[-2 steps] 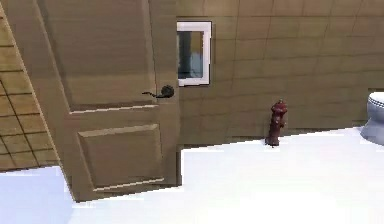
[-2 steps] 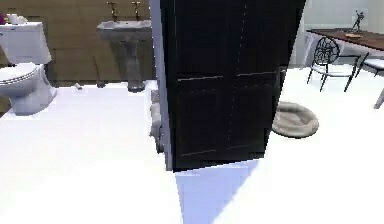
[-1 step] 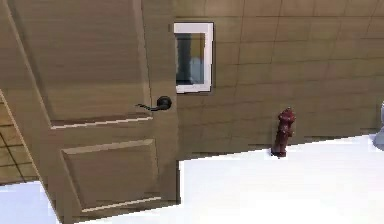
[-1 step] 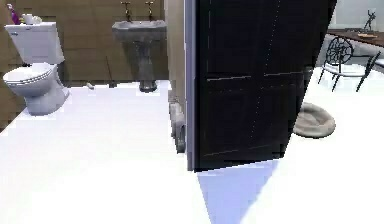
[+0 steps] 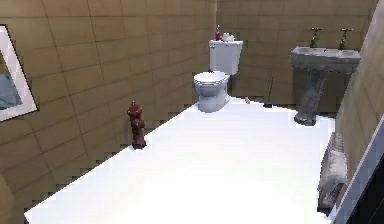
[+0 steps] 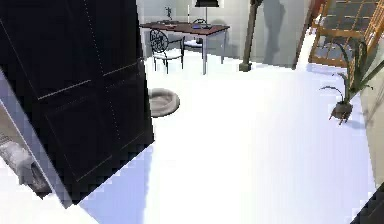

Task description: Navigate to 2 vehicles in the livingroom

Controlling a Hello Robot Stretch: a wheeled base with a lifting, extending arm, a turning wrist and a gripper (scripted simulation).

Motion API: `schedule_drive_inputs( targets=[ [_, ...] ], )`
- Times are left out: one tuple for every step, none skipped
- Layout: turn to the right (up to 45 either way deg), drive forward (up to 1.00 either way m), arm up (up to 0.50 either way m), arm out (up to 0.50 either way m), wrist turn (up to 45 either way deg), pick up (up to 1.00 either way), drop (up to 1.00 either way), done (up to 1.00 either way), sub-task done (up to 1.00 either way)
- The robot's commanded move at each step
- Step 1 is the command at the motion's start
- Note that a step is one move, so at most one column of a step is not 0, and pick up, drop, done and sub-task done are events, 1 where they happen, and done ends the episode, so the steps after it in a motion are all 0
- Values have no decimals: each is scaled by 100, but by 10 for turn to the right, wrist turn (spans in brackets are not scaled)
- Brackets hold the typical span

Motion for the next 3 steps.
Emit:
schedule_drive_inputs(
  targets=[
    [300,0,0,0,0,0,0,0,0],
    [0,10,0,0,0,0,0,0,0],
    [-450,0,0,0,0,0,0,0,0]
  ],
)
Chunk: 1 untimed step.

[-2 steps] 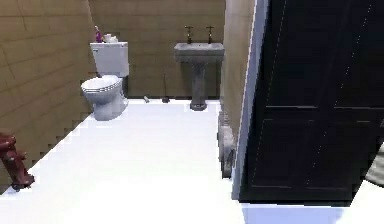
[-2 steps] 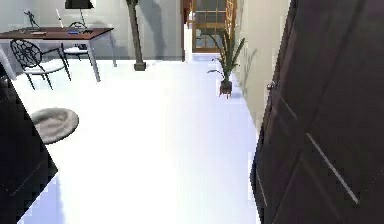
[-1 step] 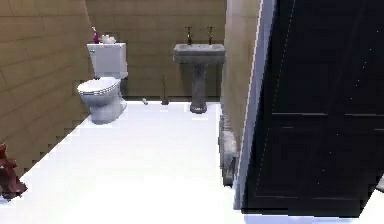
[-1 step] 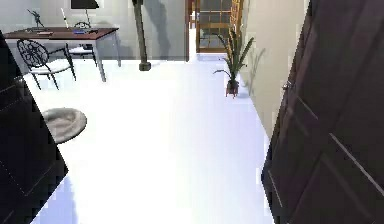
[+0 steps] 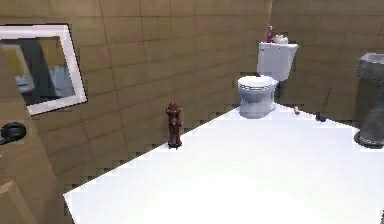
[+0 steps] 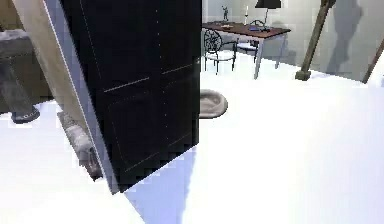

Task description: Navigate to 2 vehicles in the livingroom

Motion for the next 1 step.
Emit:
schedule_drive_inputs(
  targets=[
    [-360,0,0,0,0,0,0,0,0]
  ],
)
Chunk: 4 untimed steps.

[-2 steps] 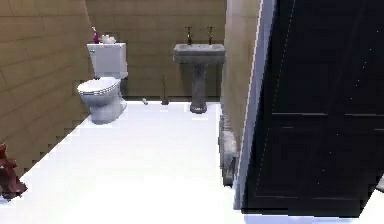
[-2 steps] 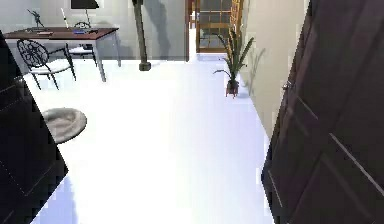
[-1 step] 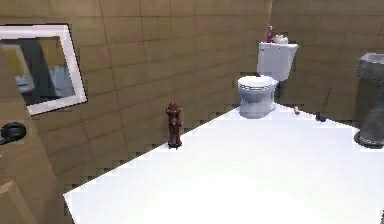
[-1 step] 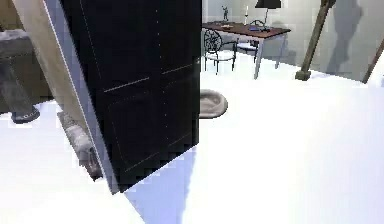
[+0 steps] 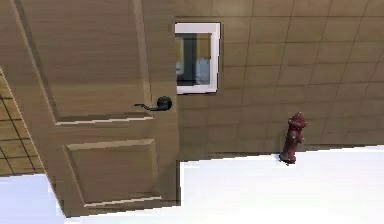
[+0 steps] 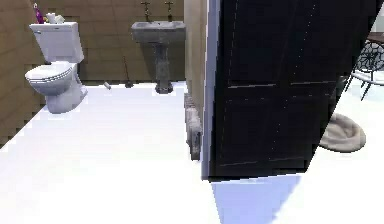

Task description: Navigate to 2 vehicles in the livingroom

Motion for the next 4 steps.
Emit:
schedule_drive_inputs(
  targets=[
    [0,55,0,0,0,0,0,0,0],
    [-450,0,0,0,0,0,0,0,0],
    [-390,0,0,0,0,0,0,0,0],
    [0,100,0,0,0,0,0,0,0]
  ],
)
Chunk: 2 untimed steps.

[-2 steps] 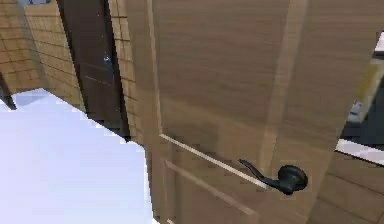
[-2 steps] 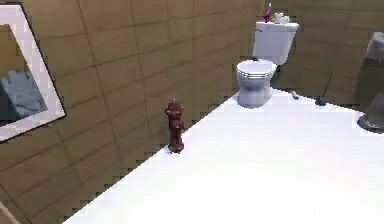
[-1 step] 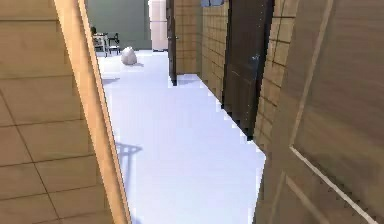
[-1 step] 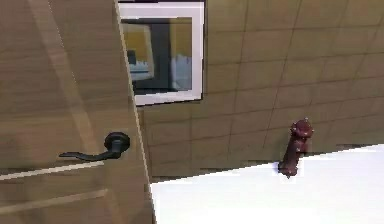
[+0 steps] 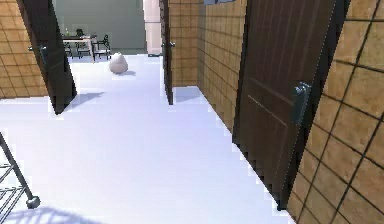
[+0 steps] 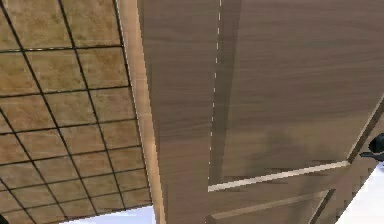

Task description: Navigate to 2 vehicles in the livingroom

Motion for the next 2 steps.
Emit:
schedule_drive_inputs(
  targets=[
    [-150,0,0,0,0,0,0,0,0],
    [0,5,0,0,0,0,0,0,0]
  ],
)
